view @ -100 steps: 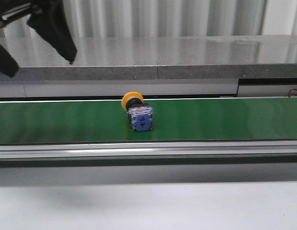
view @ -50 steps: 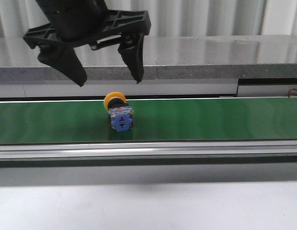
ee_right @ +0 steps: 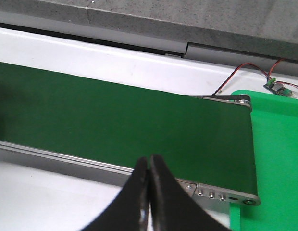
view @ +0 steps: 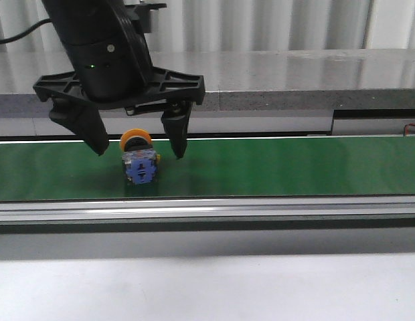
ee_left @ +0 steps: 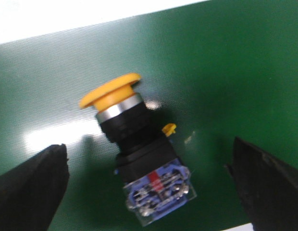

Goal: Move button from right to left
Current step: 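Lower the open left gripper onto the button and close it, then lift the button with the left gripper toward the blue tray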

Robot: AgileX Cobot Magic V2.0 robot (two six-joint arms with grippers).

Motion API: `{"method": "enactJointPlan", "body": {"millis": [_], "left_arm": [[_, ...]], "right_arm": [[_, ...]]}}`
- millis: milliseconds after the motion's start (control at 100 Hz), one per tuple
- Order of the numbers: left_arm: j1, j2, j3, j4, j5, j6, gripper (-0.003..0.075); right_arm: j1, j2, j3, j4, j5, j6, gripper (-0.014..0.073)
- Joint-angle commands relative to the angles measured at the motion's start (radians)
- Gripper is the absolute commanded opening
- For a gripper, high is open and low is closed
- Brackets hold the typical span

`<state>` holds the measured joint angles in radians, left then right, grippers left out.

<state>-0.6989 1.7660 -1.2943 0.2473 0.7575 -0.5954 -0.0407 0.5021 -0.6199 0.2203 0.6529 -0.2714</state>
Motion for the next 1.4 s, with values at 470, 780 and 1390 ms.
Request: {"method": "enactJointPlan", "body": {"millis": [470,780,1390], "left_arm": [[-0.006,-0.016,-0.04,0.075,0.026,-0.046,-0.0014],[-0.002,-0.219,-0.042,0.262,0.139,-0.086,-0.002],[0.475,-0.456,0.156,0.317,0.164,0.15,-0.002]], "right_arm": [[0.0,0.0,-0.024,0.005,-0.07,-0.01,-0.0067],[0.0,0.0,-0.024,0.005,-0.07,-0.01,-0.0067],[0.0,0.0,-0.024,0.005,-0.07,-0.01,-0.0067]]}}
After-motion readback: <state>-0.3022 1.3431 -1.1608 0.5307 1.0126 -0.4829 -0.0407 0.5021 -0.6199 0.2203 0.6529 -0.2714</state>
